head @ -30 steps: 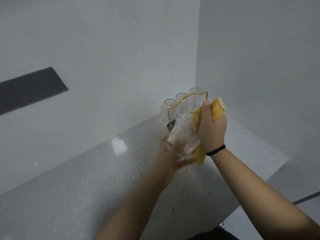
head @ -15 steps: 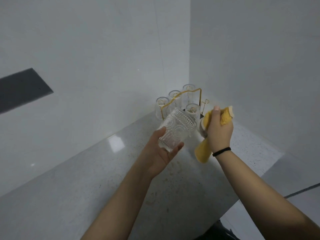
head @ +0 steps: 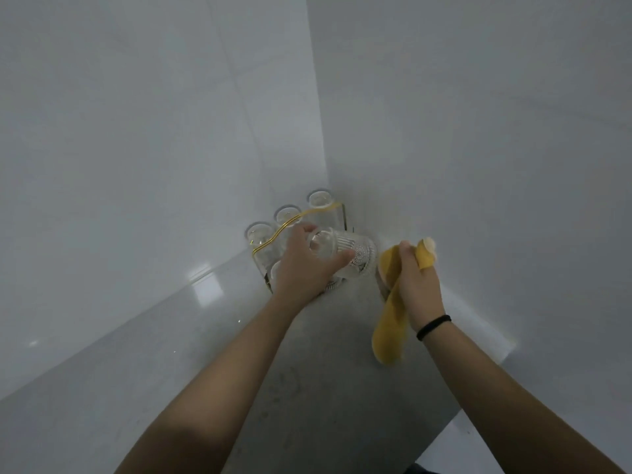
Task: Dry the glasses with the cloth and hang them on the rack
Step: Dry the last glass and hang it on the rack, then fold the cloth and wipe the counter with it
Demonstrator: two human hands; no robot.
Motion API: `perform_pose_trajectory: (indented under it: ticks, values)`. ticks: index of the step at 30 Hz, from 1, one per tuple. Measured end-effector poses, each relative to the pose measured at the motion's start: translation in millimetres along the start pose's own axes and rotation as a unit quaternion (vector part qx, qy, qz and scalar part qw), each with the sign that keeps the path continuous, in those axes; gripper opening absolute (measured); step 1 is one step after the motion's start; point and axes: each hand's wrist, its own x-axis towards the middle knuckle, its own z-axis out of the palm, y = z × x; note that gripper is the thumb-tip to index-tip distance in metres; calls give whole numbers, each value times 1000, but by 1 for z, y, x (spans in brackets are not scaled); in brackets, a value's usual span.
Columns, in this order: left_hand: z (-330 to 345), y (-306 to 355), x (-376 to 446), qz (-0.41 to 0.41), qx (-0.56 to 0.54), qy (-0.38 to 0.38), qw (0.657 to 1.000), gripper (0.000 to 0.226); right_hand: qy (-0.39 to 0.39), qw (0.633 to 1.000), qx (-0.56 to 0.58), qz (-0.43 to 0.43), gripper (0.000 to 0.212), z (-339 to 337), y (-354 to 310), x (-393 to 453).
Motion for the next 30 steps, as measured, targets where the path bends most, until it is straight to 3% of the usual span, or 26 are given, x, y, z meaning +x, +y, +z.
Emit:
perform_pose_trajectory:
  ticks: [4,7,13,20,25,30]
  values:
    - [33,13,46,59,126,20,990,76,-20,999,4,41,55,-12,0,30]
    - [52,17,71,70,189,18,979,74,-49,997,11,59,39,-20,-2,52]
    - [73,12,98,55,341,-8,938,72,-92,992,15,80,28,-22,2,82]
    - [94,-13,106,30,377,-48,925,74,-126,985,24,117,42,-20,7,98]
    - [99,-22,113,34,394,-41,918,75,-136,982,54,121,18,-23,11,108]
    - [101,-33,117,44,377,-21,925,77,-127,982,68,119,41,-21,17,107]
